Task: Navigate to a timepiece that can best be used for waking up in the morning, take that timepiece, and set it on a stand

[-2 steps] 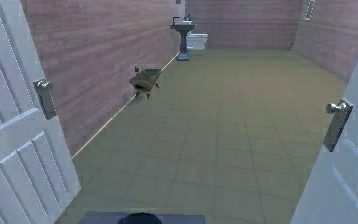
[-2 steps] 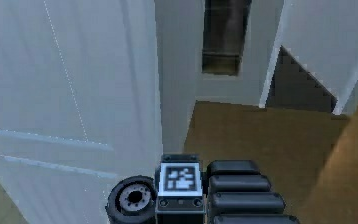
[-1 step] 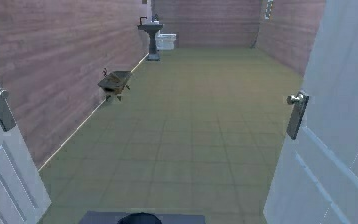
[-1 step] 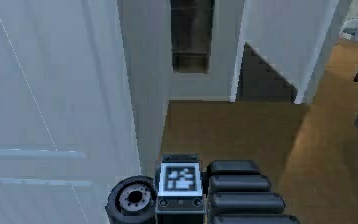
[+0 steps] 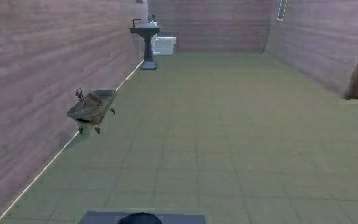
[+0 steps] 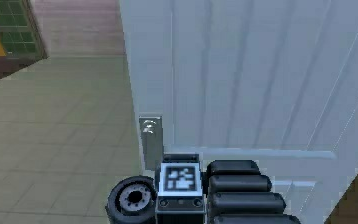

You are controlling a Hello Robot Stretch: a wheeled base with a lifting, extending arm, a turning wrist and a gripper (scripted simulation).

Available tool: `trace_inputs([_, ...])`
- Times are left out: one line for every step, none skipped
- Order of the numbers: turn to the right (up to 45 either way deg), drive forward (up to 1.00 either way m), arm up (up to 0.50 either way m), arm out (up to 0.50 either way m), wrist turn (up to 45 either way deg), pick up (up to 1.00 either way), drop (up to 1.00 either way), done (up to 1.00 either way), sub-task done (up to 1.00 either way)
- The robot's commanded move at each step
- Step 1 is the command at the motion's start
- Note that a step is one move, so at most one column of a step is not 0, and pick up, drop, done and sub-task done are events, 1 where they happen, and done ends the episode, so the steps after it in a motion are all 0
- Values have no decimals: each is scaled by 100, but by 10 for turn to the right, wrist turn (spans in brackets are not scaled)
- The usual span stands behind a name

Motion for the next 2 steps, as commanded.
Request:
trace_inputs([90,0,0,0,0,0,0,0,0])
trace_inputs([0,30,0,0,0,0,0,0,0])
